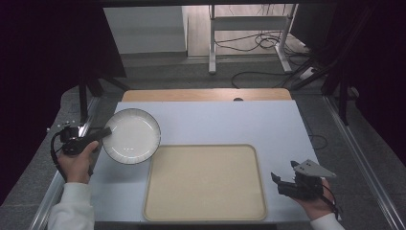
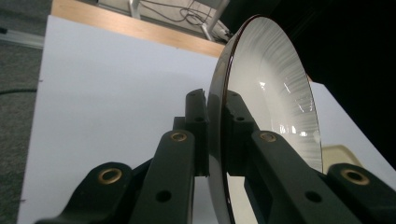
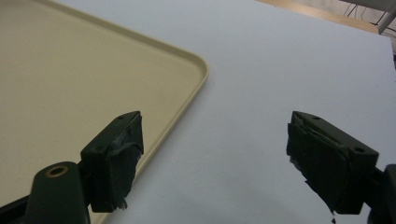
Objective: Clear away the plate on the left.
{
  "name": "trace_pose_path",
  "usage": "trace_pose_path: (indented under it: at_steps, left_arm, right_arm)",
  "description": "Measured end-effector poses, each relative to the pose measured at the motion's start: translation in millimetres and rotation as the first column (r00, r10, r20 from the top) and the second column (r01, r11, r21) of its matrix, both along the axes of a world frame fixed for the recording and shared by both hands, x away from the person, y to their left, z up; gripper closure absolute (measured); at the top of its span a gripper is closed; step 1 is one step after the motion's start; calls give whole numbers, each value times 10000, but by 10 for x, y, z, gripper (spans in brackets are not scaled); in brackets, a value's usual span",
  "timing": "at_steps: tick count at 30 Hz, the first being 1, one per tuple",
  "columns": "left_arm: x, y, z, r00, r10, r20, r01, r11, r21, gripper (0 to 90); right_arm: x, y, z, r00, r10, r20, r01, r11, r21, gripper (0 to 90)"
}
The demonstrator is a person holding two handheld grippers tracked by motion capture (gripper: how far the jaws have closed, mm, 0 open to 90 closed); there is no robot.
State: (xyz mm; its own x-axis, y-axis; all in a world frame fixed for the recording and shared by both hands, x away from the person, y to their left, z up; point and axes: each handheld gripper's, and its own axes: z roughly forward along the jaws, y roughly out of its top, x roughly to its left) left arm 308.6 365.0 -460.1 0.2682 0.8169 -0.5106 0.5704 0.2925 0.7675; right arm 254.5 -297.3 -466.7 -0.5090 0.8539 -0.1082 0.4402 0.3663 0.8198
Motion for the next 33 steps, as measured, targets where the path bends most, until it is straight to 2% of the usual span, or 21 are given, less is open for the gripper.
trace_pose_path:
  at_steps: [4, 6, 19, 33]
  left_arm:
    - [-23, -49, 54, 9998, -150, 136, 152, 9998, -119, 833]
    - [-35, -70, 69, 9996, -210, 202, 211, 9998, -52, 833]
    - [-54, -144, 43, 9996, -259, 134, 260, 9997, -36, 830]
    - [-36, -353, 81, 9963, -831, 203, 830, 9965, 62, 827]
  right_arm:
    - [-2, -6, 2, 10000, 23, 38, -23, 10000, -36, 192]
    - [-3, -9, 2, 10000, 26, 26, -26, 10000, -32, 192]
    - [-5, -3, -4, 10000, 58, -1, -58, 10000, -73, 192]
    - [-7, -9, -7, 10000, 88, 5, -88, 9999, -71, 192]
